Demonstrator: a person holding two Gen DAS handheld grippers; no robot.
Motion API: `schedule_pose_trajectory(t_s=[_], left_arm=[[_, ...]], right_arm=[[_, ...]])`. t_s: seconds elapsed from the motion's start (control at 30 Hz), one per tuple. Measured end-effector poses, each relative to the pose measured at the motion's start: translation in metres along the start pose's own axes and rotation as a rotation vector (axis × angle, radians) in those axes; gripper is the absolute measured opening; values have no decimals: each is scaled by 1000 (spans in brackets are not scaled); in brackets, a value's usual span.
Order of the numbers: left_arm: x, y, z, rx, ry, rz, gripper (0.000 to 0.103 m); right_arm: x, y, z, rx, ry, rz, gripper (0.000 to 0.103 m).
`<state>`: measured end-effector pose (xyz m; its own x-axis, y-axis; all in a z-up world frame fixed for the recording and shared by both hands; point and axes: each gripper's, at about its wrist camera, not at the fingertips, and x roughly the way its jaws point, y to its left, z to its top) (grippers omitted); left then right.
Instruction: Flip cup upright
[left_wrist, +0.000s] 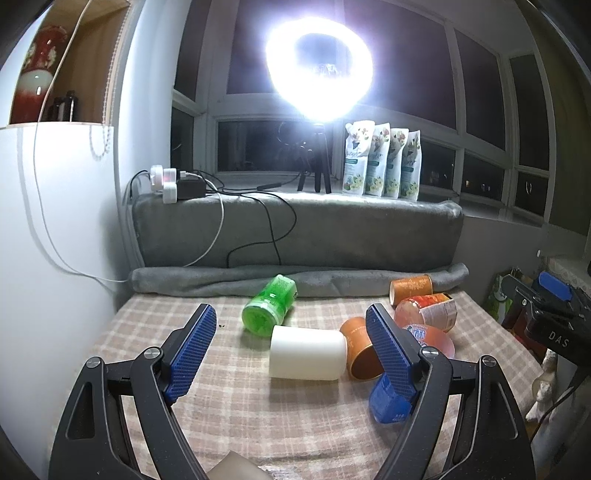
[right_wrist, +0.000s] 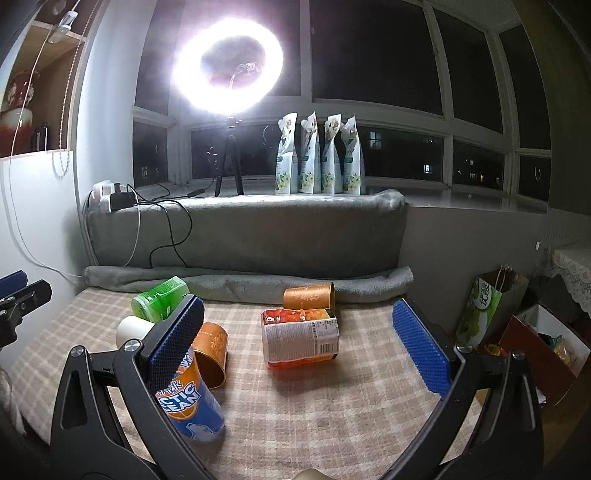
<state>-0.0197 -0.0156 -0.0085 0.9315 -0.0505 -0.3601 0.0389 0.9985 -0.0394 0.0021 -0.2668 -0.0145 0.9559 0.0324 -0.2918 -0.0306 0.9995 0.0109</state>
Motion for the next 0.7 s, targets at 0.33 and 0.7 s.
schedule_pose_trajectory(t_s=[0.33, 0.7], left_arm=[[1, 1, -1, -9, 10, -6, 83], [2, 1, -1, -10, 20, -13, 83]], right_arm=[[0, 1, 1, 1, 0, 0, 103], [1, 0, 1, 7, 0, -1, 103]])
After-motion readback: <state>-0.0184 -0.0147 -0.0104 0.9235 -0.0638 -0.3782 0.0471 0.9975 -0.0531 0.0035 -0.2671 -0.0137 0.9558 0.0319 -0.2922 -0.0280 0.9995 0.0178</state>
